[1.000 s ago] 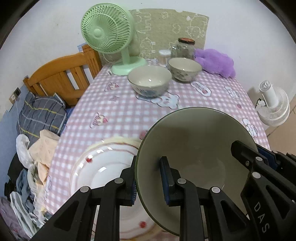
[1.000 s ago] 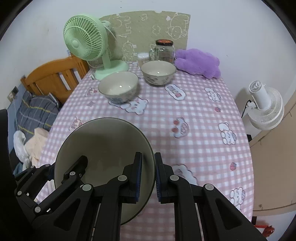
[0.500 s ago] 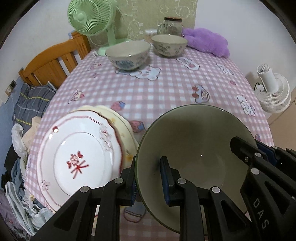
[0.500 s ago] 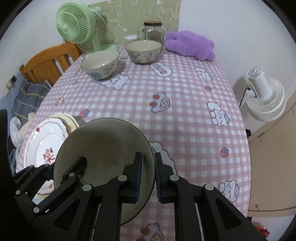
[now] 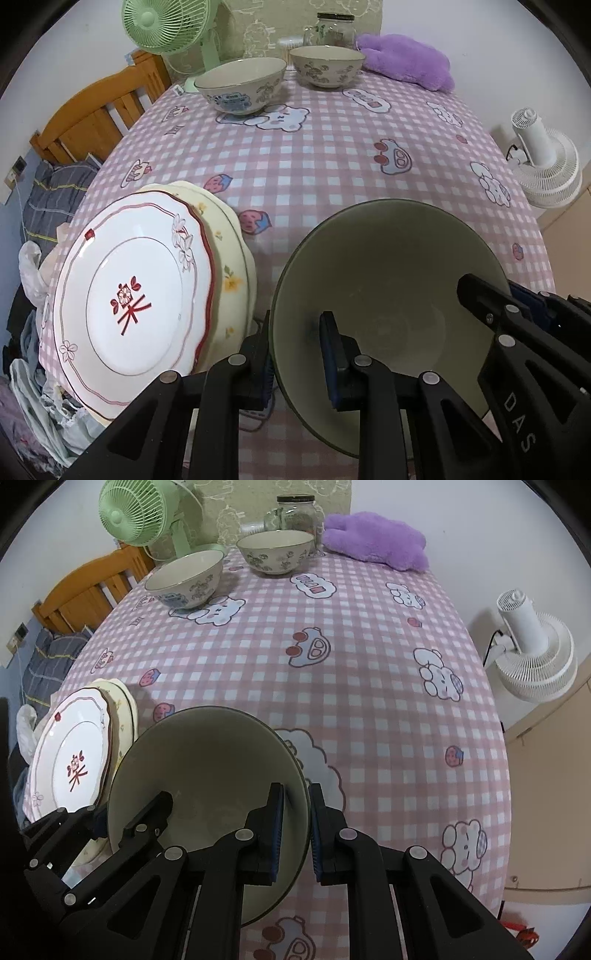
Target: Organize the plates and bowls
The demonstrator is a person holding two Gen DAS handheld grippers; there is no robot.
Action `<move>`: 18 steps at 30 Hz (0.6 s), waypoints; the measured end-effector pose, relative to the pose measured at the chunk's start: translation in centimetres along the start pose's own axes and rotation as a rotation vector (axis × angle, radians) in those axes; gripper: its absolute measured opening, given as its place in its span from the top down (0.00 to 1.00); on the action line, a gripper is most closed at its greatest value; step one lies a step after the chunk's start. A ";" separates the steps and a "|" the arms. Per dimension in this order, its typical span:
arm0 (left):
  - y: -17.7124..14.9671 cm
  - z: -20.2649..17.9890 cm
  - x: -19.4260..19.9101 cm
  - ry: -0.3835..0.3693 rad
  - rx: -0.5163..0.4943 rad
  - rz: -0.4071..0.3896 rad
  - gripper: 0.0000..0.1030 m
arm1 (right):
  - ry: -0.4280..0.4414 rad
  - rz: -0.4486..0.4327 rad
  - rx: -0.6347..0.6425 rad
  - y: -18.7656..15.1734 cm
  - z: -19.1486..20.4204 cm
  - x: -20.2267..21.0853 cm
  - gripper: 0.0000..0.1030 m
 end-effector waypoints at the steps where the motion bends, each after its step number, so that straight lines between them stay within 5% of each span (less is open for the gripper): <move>1: 0.0 0.0 -0.1 -0.001 -0.001 0.005 0.81 | -0.001 0.004 0.000 -0.1 0.0 0.0 0.84; 5: -0.2 -0.1 0.0 -0.002 0.008 0.008 0.81 | 0.004 0.009 0.005 -0.2 -0.1 0.0 0.84; 14: -0.5 -1.2 0.4 0.003 -0.028 -0.013 0.47 | 0.022 0.029 0.001 -0.6 -0.6 -0.5 0.81; 18: -0.4 -1.1 0.9 -0.022 -0.030 -0.028 0.31 | -0.006 -0.007 -0.009 -0.7 -0.8 0.4 0.33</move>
Point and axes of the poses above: each gripper's, at about its wrist camera, not at the fingertips, and x roughly against the way its jaws point, z to its left, y to its top, the point moved 2 cm from there along -x, roughly the way its jaws point, and after that the axes turned 11 degrees about z, right-handed, at the moved point
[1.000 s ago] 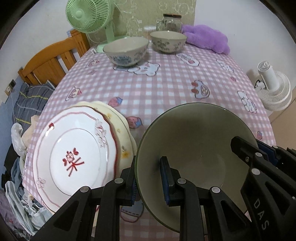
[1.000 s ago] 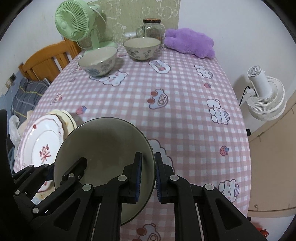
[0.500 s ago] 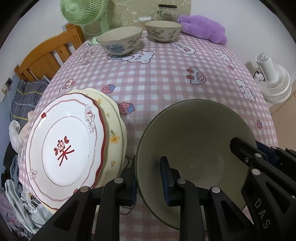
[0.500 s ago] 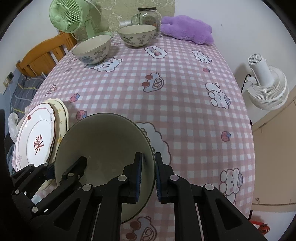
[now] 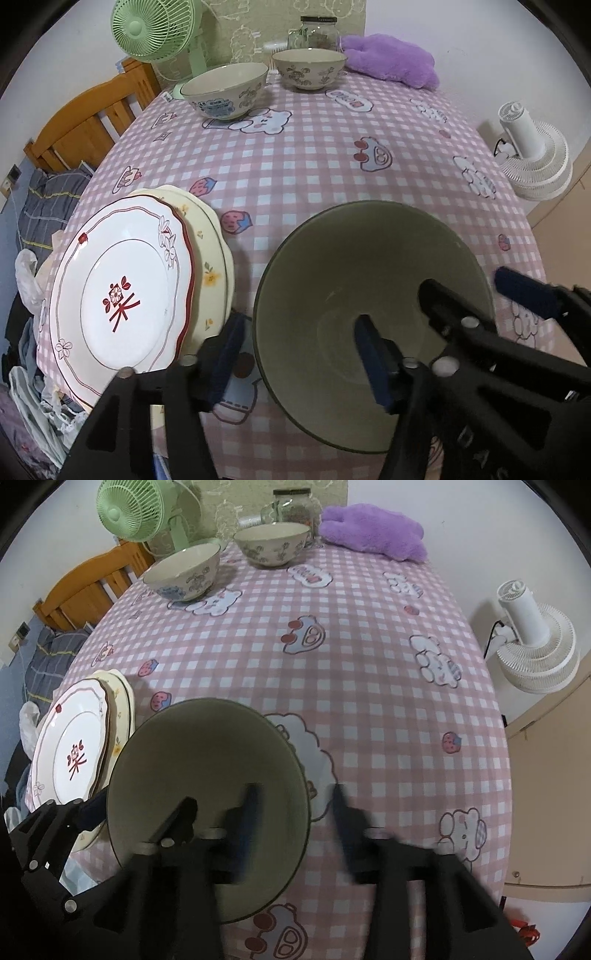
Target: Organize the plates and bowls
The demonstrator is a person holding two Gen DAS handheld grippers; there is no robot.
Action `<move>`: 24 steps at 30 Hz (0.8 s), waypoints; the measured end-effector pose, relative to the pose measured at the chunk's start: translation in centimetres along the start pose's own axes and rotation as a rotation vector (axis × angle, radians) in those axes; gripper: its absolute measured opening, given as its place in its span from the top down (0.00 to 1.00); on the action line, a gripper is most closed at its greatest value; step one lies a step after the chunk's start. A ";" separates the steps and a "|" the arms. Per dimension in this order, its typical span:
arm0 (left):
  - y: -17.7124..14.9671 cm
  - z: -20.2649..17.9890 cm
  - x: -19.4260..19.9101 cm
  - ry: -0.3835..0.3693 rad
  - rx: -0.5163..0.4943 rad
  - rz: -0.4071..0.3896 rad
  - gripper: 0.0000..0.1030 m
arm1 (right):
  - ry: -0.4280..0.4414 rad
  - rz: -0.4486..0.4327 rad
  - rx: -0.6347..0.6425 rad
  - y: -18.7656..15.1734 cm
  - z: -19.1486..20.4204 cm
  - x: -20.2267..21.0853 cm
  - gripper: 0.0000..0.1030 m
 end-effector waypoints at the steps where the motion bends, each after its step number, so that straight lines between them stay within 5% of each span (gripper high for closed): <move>1: 0.0 0.1 0.3 -0.004 -0.003 -0.011 0.28 | -0.001 -0.007 -0.002 0.0 -0.1 0.2 0.29; 5: 0.1 0.4 1.5 0.011 -0.021 -0.039 0.21 | 0.022 -0.028 -0.013 0.1 0.0 1.1 0.29; 24: 3.8 8.4 6.3 -0.019 -0.098 -0.167 0.20 | 0.005 -0.171 -0.120 2.8 7.2 6.4 0.29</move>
Point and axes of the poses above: each gripper's, at about its wrist camera, not at the fingertips, and x roughly against the way its jaws point, z to its left, y to its top, the point moved 2 cm from there along -x, roughly the way its jaws point, and after that the axes turned 11 degrees about z, right-handed, at the moved point
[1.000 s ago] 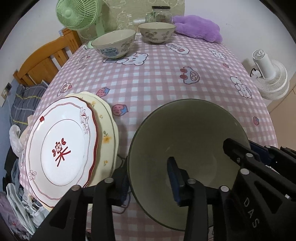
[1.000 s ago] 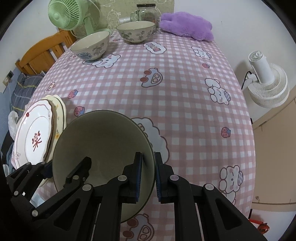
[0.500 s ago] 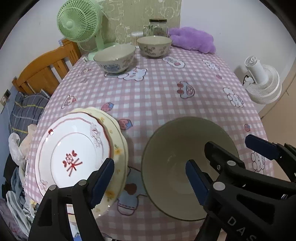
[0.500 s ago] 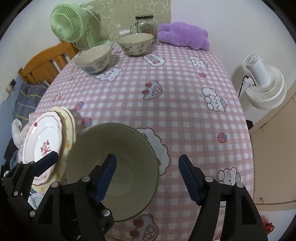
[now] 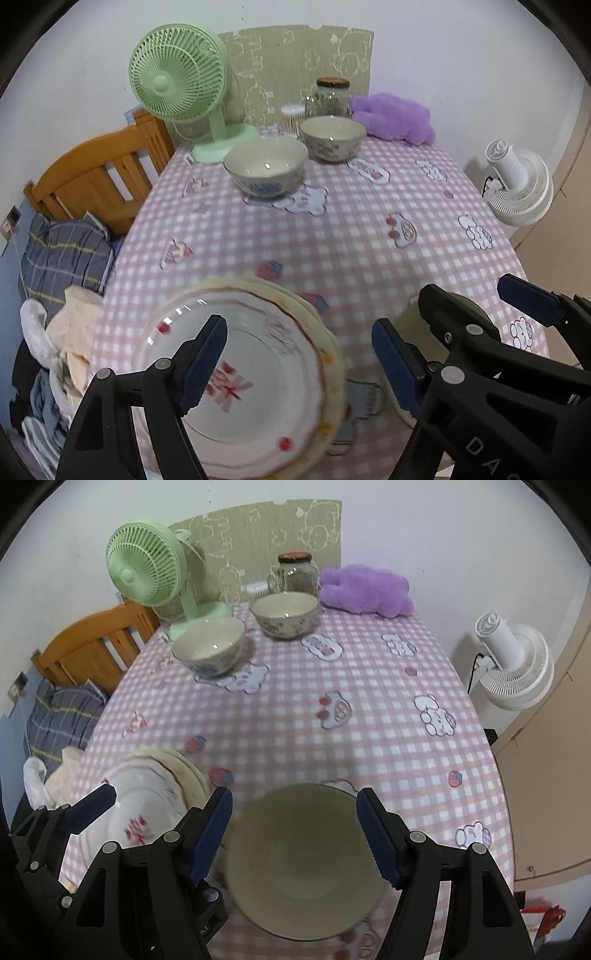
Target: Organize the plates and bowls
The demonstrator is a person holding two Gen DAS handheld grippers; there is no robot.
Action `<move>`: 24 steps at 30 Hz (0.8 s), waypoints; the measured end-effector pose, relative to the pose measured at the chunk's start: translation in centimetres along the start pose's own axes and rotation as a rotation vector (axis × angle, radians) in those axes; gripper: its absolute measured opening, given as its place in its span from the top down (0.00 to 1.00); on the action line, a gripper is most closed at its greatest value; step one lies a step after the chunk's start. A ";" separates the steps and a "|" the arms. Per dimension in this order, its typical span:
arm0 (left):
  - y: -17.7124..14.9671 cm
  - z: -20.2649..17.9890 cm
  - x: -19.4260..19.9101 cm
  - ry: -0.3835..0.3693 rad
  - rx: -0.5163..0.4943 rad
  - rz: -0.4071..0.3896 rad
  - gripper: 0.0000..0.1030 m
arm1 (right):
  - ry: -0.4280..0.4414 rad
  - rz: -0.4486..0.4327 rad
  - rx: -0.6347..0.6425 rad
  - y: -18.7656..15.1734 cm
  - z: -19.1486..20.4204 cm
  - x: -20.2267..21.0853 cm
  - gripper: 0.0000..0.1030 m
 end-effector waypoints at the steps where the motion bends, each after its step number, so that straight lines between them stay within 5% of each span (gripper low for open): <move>1: 0.3 0.6 0.2 -0.002 -0.005 -0.007 0.20 | 0.001 -0.005 -0.005 0.2 0.5 0.2 0.29; 18: 7.1 6.6 -0.4 -0.030 0.025 -0.083 0.21 | -0.040 -0.078 -0.008 7.8 6.4 -0.1 0.29; 24: 11.0 7.5 -2.0 0.027 0.055 -0.100 0.21 | 0.022 -0.095 0.024 12.1 6.7 -2.2 0.29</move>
Point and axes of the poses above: each gripper's, at about its wrist camera, not at the fingertips, and x roughly against the way its jaws point, z to its left, y to its top, the point moved 2 cm from there along -x, roughly the way its jaws point, and after that the axes turned 11 degrees about z, right-handed, at the moved point
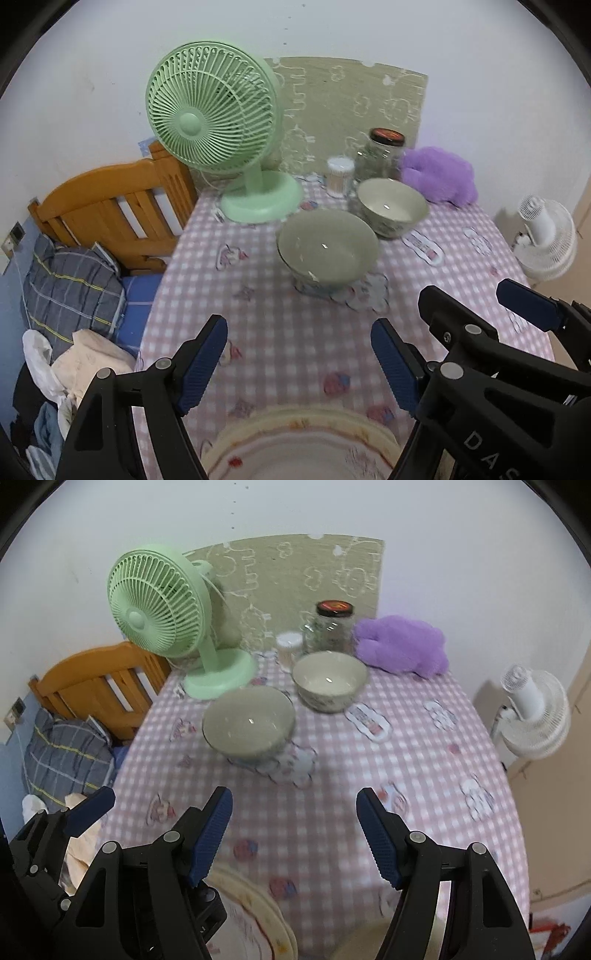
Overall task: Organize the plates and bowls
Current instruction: 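Move the right gripper toward another grey-green bowl near the green fan, then grasp the second grey-green bowl rim with the right gripper and lift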
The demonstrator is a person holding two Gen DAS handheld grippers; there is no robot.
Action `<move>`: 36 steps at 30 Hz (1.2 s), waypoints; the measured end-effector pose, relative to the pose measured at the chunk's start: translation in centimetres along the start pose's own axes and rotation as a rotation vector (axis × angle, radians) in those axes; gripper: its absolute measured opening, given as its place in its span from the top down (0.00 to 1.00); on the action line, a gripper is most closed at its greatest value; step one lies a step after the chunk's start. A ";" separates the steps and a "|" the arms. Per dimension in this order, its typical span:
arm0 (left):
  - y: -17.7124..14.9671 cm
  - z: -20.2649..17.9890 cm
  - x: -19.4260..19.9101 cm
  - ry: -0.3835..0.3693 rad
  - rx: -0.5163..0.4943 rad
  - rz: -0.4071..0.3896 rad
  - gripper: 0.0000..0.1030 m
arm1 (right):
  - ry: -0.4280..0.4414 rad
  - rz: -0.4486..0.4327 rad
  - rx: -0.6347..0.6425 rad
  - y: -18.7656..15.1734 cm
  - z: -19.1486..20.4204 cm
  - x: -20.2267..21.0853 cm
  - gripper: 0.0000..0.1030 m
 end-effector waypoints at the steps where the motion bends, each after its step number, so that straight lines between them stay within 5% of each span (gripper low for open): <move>1: 0.4 0.1 -0.3 0.003 0.003 0.001 0.21 | 0.007 -0.001 0.013 0.7 0.0 -0.5 0.29; 14: 6.5 1.2 -6.3 0.087 0.111 0.025 0.23 | 0.045 0.024 0.084 8.2 0.3 -7.1 0.29; 23: 8.1 1.5 -11.6 0.107 0.127 0.076 0.30 | 0.087 0.078 0.098 10.4 0.6 -13.0 0.30; 30: 8.9 1.5 -15.0 0.086 0.135 0.132 0.55 | 0.099 0.133 0.089 11.5 0.5 -17.0 0.48; 36: 8.9 1.5 -16.6 0.105 0.145 0.159 0.66 | 0.081 0.158 0.087 11.8 0.2 -18.6 0.63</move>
Point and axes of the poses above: each gripper's, at about its wrist camera, not at the fingertips, and x roughly against the way its jaws point, z to its left, y to its top, the point moved 2 cm from there along -x, roughly the way its jaws point, and after that the axes turned 11 degrees about z, right-handed, at the moved point
